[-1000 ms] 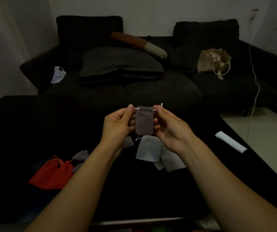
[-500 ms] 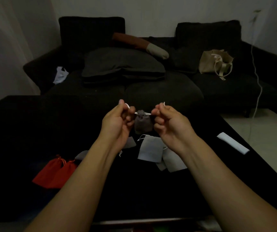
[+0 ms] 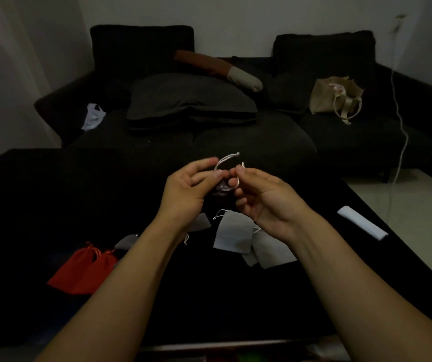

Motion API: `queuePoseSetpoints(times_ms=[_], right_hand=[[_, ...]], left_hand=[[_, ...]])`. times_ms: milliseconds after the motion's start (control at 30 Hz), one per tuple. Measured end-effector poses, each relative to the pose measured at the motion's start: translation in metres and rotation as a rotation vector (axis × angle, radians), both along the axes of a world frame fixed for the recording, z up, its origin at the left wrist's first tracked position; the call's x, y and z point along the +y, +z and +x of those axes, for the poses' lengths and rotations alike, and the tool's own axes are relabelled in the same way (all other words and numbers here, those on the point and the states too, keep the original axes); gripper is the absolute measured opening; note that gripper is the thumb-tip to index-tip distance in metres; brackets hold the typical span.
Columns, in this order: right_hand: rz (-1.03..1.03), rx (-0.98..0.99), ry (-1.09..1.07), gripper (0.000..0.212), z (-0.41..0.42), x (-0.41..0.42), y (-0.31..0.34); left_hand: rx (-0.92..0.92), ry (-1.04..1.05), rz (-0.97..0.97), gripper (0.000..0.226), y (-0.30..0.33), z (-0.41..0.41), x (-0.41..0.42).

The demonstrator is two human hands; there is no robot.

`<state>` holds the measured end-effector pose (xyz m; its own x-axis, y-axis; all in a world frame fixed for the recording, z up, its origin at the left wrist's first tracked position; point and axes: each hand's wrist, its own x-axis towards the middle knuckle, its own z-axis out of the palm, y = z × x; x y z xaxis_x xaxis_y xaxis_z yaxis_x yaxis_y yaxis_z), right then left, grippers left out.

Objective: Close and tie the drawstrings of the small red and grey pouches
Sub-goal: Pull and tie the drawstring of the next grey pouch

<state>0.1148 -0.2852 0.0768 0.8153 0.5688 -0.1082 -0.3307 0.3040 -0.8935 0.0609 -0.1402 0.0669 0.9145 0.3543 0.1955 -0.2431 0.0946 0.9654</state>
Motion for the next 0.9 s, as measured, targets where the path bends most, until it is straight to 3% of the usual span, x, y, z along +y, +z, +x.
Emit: queuePoseSetpoints(times_ms=[100, 233, 400, 533, 767, 900], right_hand=[[-0.060, -0.073, -0.041, 0.011, 0.000, 0.000, 0.000], [-0.158, -0.194, -0.140, 0.009, 0.005, -0.003, 0.000], [-0.064, -0.223, -0.145, 0.011, 0.004, -0.001, 0.000], [-0.097, -0.481, -0.100, 0.006, 0.003, 0.000, 0.002], [-0.260, -0.463, -0.138, 0.012, 0.006, -0.007, -0.003], [-0.341, -0.532, -0.119, 0.008, 0.008, -0.009, -0.002]], left_hand=[[0.030, -0.007, -0.047, 0.009, -0.002, 0.001, -0.002], [0.032, -0.047, -0.016, 0.016, -0.002, 0.003, 0.000], [0.122, -0.131, 0.027, 0.026, -0.001, 0.001, -0.002], [0.197, -0.237, 0.128, 0.041, -0.002, -0.004, -0.003], [0.221, -0.351, 0.103, 0.031, -0.001, -0.006, -0.001], [0.267, -0.289, 0.281, 0.028, -0.001, -0.008, -0.005]])
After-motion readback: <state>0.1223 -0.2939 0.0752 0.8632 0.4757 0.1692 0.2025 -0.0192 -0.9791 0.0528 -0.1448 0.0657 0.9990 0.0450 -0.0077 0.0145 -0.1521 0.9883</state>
